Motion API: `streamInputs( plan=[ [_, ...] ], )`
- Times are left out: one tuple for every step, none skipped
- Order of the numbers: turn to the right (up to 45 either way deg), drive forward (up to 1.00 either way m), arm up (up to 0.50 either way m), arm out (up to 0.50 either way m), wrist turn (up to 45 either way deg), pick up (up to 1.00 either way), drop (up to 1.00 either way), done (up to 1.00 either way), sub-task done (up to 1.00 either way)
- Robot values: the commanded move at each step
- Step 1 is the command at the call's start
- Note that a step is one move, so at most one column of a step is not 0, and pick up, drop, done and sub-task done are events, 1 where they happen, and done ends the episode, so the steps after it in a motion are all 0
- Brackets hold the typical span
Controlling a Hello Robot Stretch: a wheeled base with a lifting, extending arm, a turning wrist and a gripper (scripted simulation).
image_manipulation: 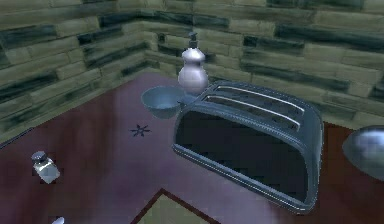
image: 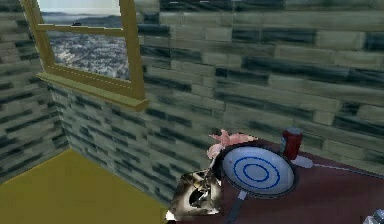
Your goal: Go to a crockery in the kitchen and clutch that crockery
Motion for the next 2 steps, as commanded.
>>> streamInputs(
  plan=[
    [0.0, 0.00, 0.38, 0.00, 0.0, 0.00, 0.00, 0.00, 0.00],
    [0.0, 0.00, 0.00, 0.38, 0.0, 0.00, 0.00, 0.00, 0.00]
  ],
)
